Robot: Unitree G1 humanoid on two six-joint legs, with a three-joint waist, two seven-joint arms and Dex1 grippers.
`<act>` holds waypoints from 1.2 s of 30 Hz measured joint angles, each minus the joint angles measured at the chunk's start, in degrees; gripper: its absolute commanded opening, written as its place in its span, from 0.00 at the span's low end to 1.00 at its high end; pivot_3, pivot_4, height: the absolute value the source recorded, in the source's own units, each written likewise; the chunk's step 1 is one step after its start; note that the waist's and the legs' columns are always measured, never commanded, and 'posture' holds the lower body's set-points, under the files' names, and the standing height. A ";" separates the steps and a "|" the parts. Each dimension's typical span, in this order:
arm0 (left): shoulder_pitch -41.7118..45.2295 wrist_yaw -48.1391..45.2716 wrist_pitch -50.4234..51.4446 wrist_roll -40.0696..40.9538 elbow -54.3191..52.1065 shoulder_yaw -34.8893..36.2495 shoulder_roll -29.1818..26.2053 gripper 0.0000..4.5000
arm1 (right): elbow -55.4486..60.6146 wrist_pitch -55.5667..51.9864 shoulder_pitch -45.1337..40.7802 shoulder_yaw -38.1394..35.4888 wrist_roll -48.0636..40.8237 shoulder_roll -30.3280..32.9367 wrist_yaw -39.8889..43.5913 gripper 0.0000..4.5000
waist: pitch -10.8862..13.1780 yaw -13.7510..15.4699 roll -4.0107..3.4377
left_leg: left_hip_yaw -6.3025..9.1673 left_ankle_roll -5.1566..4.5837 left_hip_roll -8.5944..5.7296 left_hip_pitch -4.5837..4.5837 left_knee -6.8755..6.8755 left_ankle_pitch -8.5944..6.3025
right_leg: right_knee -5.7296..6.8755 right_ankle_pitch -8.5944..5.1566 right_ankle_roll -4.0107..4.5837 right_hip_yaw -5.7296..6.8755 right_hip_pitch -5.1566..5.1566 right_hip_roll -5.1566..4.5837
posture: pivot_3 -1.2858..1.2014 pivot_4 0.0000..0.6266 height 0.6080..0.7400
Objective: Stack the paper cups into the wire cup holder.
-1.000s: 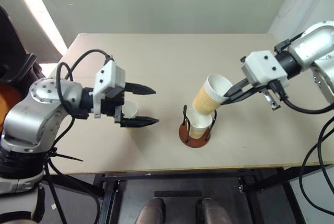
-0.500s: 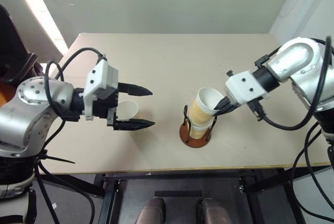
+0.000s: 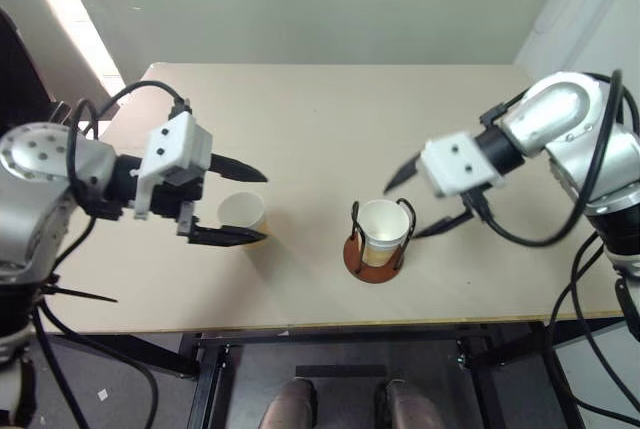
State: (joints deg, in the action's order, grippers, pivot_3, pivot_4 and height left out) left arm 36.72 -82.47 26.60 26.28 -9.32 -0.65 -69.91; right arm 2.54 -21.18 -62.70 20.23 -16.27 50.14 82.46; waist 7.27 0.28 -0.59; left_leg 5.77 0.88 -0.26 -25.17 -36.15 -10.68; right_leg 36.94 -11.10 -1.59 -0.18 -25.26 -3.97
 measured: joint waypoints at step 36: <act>4.98 -4.41 -13.91 -23.22 14.98 -15.51 12.00 0.01 | 30.45 -39.24 26.85 -29.47 -38.09 -5.11 -37.25 1.00 | -0.09 0.57 0.19 | 0.01 0.09 -0.01 -0.34 -0.06 0.05 | -0.06 0.14 -0.37 0.04 -0.25 0.03 | 0.52 0.24 1.00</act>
State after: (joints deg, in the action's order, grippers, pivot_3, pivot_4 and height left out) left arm 41.70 -86.88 12.69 3.07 5.65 -16.16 -57.91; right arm 32.99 -60.42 -35.85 -9.24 -54.36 45.03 45.21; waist 7.18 0.85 -0.40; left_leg 5.78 0.97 -0.27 -25.51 -36.21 -10.63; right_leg 36.88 -10.95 -1.95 -0.14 -25.50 -3.94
